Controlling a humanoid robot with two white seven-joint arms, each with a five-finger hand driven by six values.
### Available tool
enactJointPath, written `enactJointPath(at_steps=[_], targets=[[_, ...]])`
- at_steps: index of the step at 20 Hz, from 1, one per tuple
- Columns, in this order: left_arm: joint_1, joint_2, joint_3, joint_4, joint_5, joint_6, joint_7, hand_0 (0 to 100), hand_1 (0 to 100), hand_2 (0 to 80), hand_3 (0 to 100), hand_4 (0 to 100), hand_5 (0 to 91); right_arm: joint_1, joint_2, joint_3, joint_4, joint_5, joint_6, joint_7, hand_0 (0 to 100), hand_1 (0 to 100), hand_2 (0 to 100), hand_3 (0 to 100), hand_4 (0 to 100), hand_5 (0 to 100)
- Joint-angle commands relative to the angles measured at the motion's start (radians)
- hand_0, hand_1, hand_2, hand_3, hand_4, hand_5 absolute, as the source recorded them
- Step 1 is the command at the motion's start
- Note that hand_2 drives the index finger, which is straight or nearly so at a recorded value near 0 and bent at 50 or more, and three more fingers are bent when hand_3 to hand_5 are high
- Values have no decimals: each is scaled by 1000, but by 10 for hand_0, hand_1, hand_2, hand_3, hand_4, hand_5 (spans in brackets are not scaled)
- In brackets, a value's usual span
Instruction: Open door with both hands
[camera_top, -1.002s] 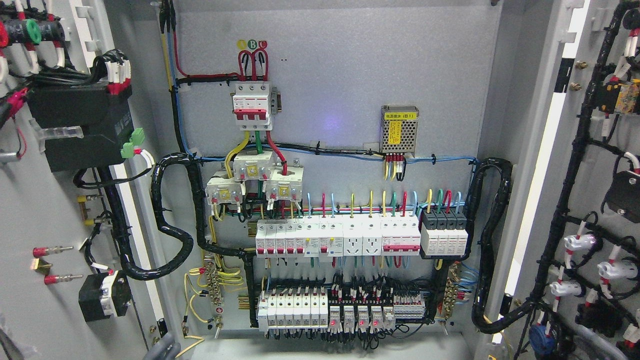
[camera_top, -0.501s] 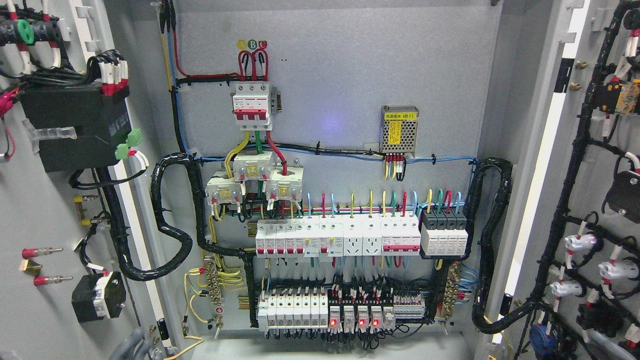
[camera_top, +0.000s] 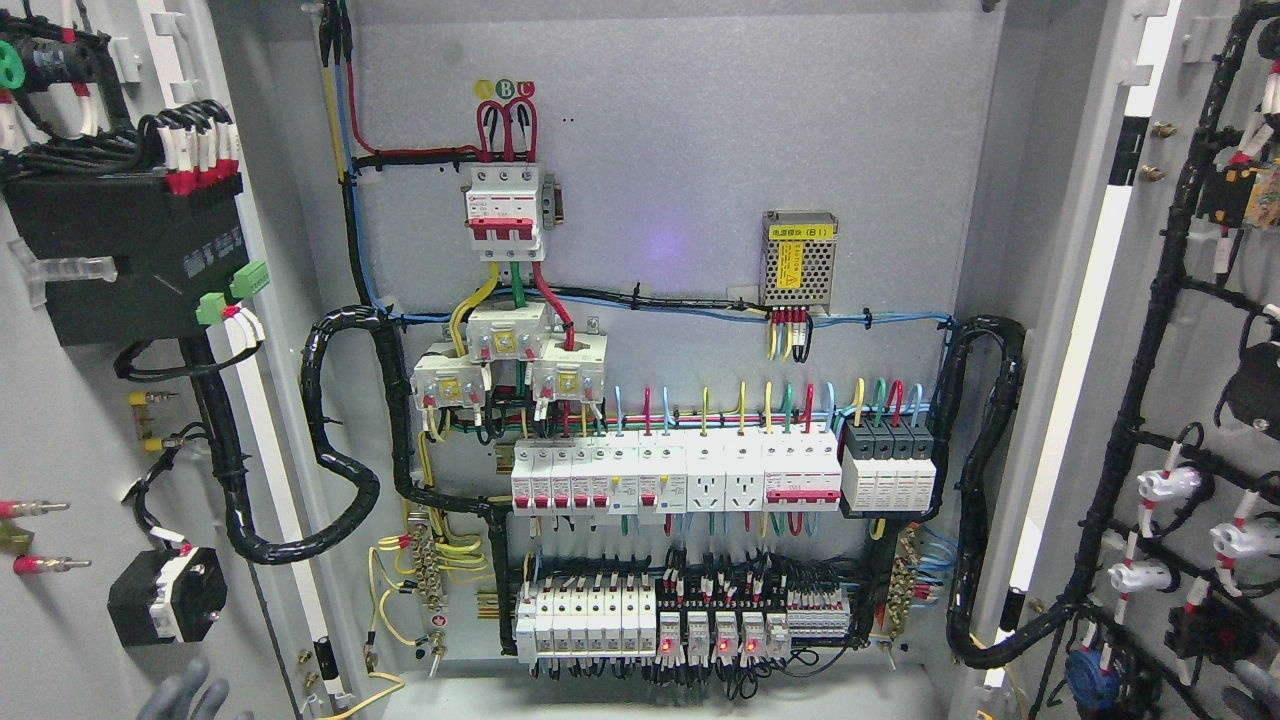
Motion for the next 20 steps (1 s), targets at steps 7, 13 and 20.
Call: enactJointPath(at_steps=[7, 13, 20], targets=[[28, 83, 187, 10, 125, 14, 1, 0, 0, 0, 0, 0, 0, 44, 5, -53, 2, -45, -56, 12, 192, 0, 0, 0, 0, 0], [33, 128, 248, 30, 185, 16, 1, 0, 0, 0, 0, 0, 0, 65, -3, -54, -1, -47, -82, 57, 192, 0, 0, 0, 0, 0], [30, 148, 308, 108, 254, 53, 1, 0, 0, 0, 0, 0, 0, 73, -3, -56, 2, -79, -108, 57, 192, 0, 0, 0, 0, 0]])
